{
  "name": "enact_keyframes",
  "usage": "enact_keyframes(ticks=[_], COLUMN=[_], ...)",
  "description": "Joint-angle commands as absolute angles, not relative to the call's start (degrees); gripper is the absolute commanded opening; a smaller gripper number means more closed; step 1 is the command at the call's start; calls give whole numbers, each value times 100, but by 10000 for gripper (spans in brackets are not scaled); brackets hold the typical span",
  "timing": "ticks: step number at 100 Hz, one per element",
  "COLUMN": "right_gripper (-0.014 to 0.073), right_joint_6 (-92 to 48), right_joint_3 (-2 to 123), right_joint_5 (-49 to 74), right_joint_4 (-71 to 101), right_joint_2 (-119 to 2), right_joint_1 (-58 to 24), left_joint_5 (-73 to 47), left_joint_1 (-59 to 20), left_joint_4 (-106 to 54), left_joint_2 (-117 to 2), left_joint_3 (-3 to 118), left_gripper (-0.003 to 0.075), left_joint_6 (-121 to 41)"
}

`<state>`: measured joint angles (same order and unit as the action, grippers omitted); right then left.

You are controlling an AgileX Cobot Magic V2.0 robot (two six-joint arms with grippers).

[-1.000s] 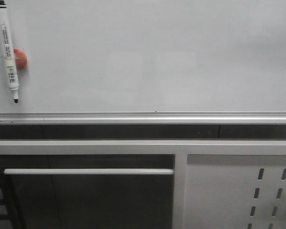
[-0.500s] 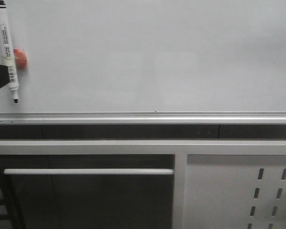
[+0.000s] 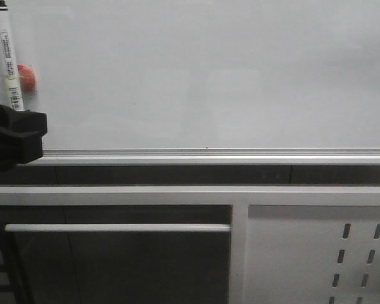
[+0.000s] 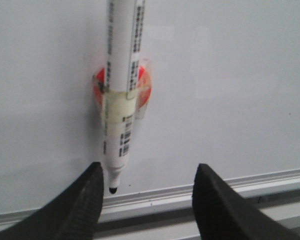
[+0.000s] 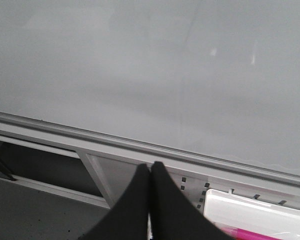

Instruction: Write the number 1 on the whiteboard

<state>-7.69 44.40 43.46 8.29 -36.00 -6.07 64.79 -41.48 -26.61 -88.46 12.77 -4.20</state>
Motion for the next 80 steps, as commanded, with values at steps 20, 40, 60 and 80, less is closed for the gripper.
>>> enact_keyframes(ticks=[20,40,60,80], right_gripper=[-61,-61,-61,-61], right_joint_6=[-824,-824,-824,-824], right_joint_3=[4587,4587,4587,4587], right_joint_5=[3987,3987,3987,3987], right_joint_4=[820,820,820,820], right_joint_2=[-3654,-3654,-3654,-3654], right_joint_1=[-616,-616,-616,-616], left_joint_5=[7763,7799,7808,7808], left_joint_1=[-4171,-4171,-4171,-4171], left_joint_4=[-3118,-3158,-3158,-3284], left_joint_2=[-8747,-8814,-9029,-9031], left_joint_3=[1522,1556,1801,1804], left_gripper=[326,326,326,310], left_joint_6=[-419,-419,-419,-419])
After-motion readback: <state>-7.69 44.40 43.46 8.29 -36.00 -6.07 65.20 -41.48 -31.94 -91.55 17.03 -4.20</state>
